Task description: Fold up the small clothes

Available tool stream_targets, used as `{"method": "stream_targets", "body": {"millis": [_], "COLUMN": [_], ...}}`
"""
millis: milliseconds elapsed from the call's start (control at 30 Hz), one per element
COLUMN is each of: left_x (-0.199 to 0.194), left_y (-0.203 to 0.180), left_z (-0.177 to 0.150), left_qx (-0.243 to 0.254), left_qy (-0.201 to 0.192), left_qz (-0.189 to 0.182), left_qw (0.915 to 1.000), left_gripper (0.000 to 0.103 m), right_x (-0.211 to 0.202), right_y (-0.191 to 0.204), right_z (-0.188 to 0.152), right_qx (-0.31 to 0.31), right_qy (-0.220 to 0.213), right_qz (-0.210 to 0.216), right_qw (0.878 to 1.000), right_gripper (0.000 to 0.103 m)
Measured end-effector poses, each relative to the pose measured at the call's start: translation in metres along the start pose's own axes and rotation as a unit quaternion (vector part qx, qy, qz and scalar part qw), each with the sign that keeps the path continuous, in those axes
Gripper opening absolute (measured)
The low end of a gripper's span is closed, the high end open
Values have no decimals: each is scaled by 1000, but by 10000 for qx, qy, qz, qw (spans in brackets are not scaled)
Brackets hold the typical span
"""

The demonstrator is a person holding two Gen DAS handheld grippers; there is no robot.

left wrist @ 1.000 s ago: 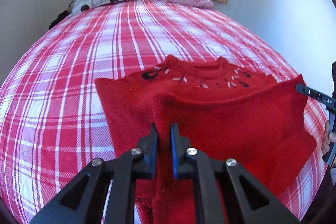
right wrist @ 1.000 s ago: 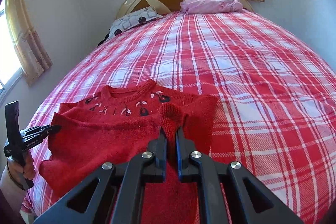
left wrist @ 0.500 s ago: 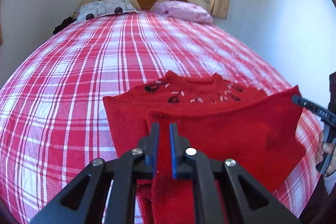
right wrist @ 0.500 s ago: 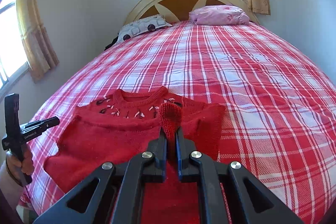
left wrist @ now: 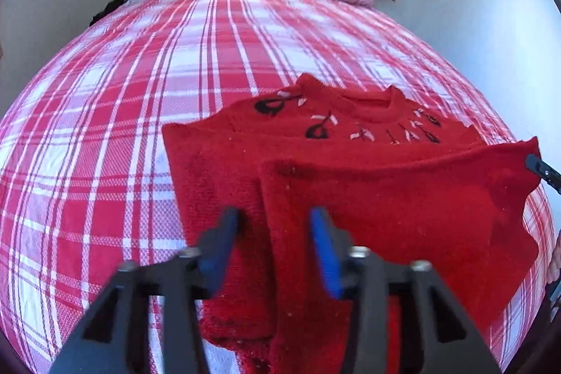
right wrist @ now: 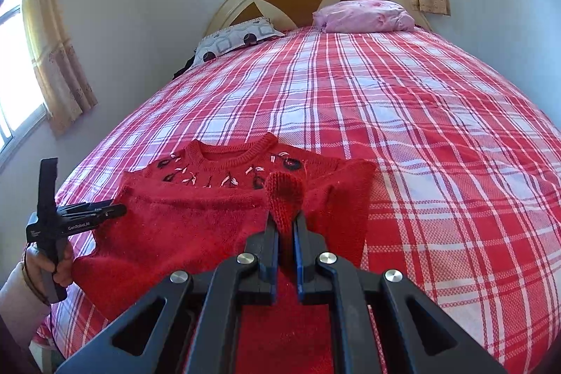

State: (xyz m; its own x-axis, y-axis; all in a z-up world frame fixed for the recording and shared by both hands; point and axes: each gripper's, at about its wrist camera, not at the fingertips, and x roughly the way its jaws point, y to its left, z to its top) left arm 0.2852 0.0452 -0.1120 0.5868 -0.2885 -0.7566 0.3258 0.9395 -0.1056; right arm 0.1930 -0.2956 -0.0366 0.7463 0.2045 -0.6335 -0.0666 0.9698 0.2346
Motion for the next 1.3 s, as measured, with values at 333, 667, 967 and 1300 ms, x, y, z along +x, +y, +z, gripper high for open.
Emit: {"method": "stream_targets", "body": {"millis": [333, 667, 967, 1300], "left_x": [-5, 9, 3, -37], "left_y": [-11, -8, -13, -3], "left_z": [-5, 13, 5, 35], "left_qx": [392, 360, 368, -122], "left_qy": [-189, -184, -44, -434], "left_qz": [322, 89, -413, -635], "left_qw": [9985, 9991, 9985, 9970], "left_gripper": [29, 42, 6, 6], "right_x": [3, 8, 9, -19], "right_y": [0, -7, -12, -1], "right_z": [-5, -8, -12, 21], "right_qx": [60, 167, 237, -14], "right_qy": [69, 138, 161, -282], "right_qz": [32, 101, 71, 38], "right_qw": [10000, 9997, 9996, 9996], "right_gripper": [7, 7, 7, 7]}}
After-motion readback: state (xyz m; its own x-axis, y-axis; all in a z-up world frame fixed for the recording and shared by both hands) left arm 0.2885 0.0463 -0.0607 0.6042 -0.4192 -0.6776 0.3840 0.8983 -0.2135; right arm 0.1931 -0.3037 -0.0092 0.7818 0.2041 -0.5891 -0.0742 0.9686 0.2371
